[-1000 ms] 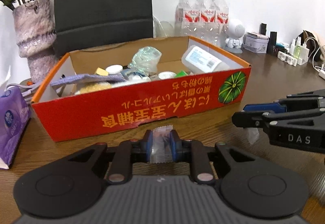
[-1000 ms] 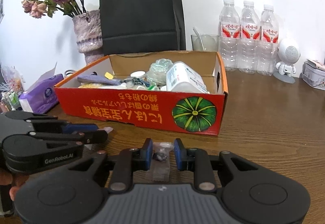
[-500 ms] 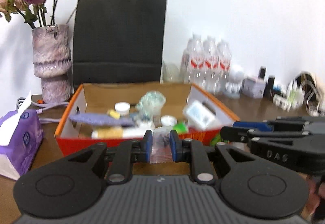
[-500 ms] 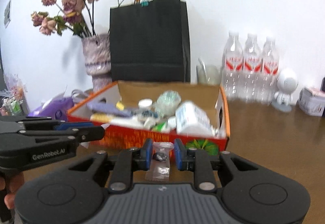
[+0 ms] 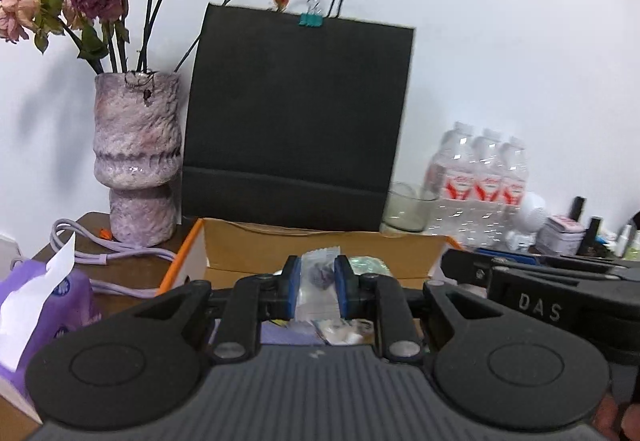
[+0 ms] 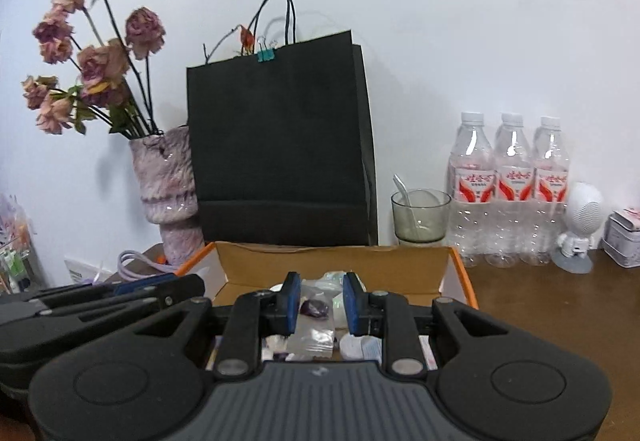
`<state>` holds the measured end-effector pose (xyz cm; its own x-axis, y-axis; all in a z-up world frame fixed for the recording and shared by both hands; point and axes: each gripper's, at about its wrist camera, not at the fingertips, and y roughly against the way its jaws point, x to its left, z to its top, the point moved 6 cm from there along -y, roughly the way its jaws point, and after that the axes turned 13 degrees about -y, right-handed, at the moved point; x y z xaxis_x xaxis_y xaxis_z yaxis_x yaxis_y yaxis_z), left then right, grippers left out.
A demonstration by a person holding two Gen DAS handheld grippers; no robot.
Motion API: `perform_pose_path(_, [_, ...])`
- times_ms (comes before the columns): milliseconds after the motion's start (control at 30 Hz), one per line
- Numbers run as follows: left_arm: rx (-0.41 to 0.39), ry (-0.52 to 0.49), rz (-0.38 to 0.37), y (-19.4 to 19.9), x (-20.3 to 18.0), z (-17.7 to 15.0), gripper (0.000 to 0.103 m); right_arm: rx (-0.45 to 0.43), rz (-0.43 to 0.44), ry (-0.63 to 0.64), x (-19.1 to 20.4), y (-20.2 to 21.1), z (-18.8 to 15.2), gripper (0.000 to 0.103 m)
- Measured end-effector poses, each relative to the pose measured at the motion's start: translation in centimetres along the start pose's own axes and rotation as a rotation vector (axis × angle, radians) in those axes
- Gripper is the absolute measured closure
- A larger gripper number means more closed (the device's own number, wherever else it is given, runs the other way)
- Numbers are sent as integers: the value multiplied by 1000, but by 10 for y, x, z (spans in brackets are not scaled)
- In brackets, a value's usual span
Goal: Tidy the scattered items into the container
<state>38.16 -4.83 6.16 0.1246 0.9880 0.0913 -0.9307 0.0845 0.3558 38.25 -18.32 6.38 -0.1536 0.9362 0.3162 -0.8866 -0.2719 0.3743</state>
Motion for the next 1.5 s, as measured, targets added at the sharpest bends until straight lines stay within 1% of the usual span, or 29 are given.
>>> perform_pose_path(167, [41, -19, 16, -28, 1, -3, 84, 55, -35, 3, -8, -32, -5, 81])
perform_pose_path(367, [71, -36, 20, -38, -1, -11, 84, 106, -61, -8, -17, -47, -17, 81])
perform_pose_path(433, [70, -41, 40, -37, 0, -11, 82, 119, -57, -8, -17, -49, -19, 80])
perform_pose_path(467, [69, -44, 53, -37, 1, -11, 74, 124, -54, -10, -16, -50, -20, 80])
perform_pose_path(500, [69, -45, 64, -36, 1, -11, 62, 127, -54, -16, -16, -50, -20, 70])
perform_pose_path(533, [73, -36, 103, -34, 4, -11, 40, 129, -58, -22, -17, -50, -20, 57])
perform_pose_path(567, [74, -30, 153, -31, 8, -10, 14, 125, -67, -29, -18, -49, -19, 36])
perform_pose_path(600, [71, -26, 221, -29, 14, -9, 2, 110, -92, -32, -21, -47, -17, 23])
perform_pose_path(633, [55, -22, 256, -26, 18, -7, 0, 97, -120, -35, -24, -44, -14, 16])
perform_pose_path(667, [36, -18, 249, -23, 21, -6, 0, 87, -133, -44, -27, -42, -12, 2])
perform_pose_path(700, [28, -4, 221, -21, 22, -4, 0, 78, -128, -65, -31, -39, -9, 0])
perform_pose_path(767, [29, 27, 192, -18, 23, -4, 0, 82, -89, -120, -35, -35, -5, 0])
perform_pose_path(833, [27, 27, 183, -17, 21, -4, 0, 92, -65, -149, -36, -33, -3, 0])
perform_pose_path(933, [28, -7, 197, -15, 16, -3, 0, 89, -74, -130, -33, -31, -2, 0])
perform_pose_path(1000, [33, -12, 201, -15, 14, -4, 0, 90, -79, -121, -33, -30, -1, 0])
perform_pose_path(1167, [77, -9, 155, -6, 12, -16, 0, 118, -91, -119, -35, -27, -3, 0])
perform_pose_path(1267, [96, -6, 150, 6, 13, -22, 0, 130, -104, -107, -32, -17, -8, 0])
perform_pose_path(1367, [113, -17, 128, 23, 11, -26, 0, 140, -95, -102, -27, -2, -14, 0])
perform_pose_path(1500, [116, -16, 107, 54, 9, -28, 0, 150, -102, -108, -24, 25, -22, 0])
